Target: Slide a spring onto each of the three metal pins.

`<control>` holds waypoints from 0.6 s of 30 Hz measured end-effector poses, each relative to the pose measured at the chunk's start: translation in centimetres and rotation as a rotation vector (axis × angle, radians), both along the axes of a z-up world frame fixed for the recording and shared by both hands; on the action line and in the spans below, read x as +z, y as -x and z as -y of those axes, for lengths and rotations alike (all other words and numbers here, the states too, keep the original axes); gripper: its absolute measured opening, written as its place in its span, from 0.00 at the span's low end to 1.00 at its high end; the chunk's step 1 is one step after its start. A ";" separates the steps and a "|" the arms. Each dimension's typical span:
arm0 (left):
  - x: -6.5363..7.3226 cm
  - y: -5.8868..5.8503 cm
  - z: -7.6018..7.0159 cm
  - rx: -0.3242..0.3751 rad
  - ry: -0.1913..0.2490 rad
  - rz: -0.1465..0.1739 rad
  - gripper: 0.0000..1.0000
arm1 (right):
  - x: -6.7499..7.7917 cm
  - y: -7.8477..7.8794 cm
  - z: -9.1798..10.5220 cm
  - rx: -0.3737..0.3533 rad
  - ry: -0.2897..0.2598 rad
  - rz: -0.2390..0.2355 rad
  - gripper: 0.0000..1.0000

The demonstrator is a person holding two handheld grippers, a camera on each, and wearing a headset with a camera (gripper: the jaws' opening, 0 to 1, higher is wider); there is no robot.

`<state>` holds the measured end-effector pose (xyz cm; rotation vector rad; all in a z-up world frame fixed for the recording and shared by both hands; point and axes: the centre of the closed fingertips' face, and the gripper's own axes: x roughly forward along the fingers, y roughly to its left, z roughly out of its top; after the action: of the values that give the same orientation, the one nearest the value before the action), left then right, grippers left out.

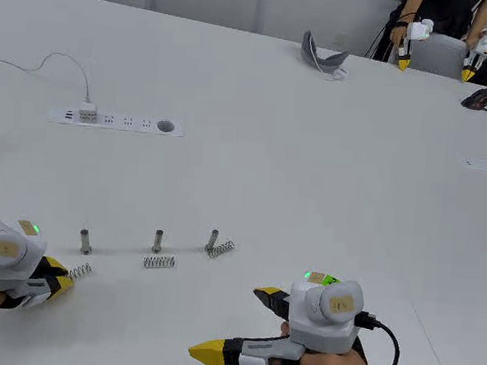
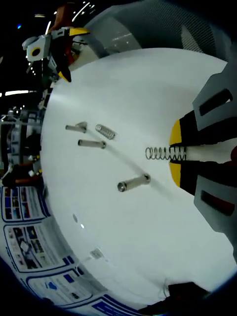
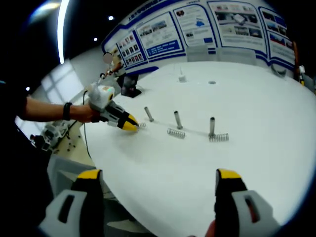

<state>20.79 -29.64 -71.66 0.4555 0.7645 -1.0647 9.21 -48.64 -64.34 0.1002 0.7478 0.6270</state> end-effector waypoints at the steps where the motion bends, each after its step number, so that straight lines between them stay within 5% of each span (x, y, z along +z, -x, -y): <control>1: 0.2 0.0 0.0 -0.001 0.002 0.003 0.10 | 0.0 0.0 -0.1 0.001 -0.001 0.001 0.96; 18: 4.1 1.3 -1.1 0.000 0.060 0.056 0.10 | 0.0 0.0 -1.6 0.043 -0.032 -0.004 0.92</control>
<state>19.48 -28.55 -67.56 0.4326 0.6810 -1.0672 9.21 -47.07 -64.29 0.1146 0.7455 0.6799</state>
